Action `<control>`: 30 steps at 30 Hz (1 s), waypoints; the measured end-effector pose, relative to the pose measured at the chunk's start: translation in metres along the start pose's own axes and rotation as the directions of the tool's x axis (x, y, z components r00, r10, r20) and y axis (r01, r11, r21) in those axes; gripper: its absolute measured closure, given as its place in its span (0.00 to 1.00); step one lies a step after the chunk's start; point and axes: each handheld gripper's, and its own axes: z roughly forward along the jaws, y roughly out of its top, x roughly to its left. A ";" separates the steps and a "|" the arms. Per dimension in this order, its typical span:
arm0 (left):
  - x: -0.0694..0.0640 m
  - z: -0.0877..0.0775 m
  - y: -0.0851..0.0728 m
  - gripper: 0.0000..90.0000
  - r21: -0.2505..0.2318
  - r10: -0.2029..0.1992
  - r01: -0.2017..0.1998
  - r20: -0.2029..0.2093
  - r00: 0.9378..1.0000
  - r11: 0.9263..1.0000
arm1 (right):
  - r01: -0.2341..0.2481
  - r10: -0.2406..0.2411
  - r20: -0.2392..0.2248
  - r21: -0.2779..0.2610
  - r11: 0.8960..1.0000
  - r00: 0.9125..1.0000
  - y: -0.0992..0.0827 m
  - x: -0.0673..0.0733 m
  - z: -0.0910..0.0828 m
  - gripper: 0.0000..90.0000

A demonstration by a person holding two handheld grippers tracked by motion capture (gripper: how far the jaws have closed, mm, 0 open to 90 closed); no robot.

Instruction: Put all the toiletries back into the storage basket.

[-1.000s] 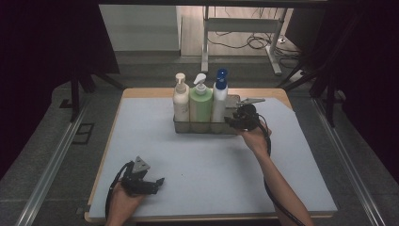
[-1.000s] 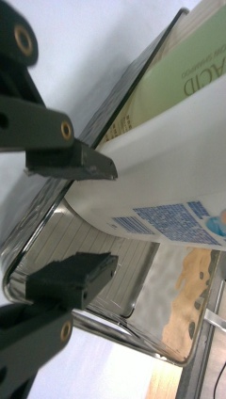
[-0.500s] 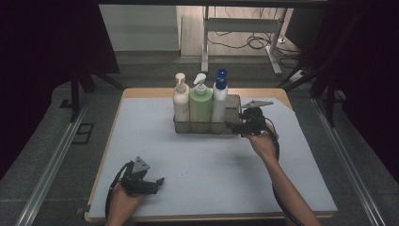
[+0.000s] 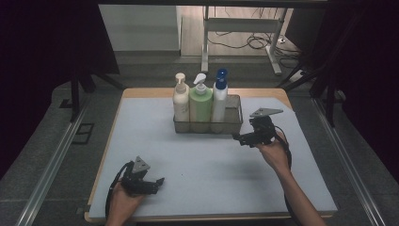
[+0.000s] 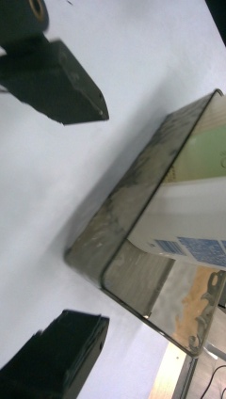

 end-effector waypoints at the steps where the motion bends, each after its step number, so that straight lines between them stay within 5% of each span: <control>1: 0.000 0.000 0.000 0.14 0.000 0.000 0.000 0.000 1.000 1.000 | 0.002 -0.002 0.002 0.002 1.000 1.000 -0.002 0.001 -0.003 0.00; 19: 0.000 0.000 0.000 0.14 -0.003 -0.001 0.001 0.000 1.000 1.000 | 0.029 -0.029 0.002 0.039 0.999 1.000 -0.047 0.010 -0.040 0.00; 30: 0.000 0.000 0.000 0.14 -0.003 -0.001 0.001 0.000 1.000 1.000 | -0.010 0.010 0.006 0.037 0.999 1.000 -0.091 0.012 -0.047 0.00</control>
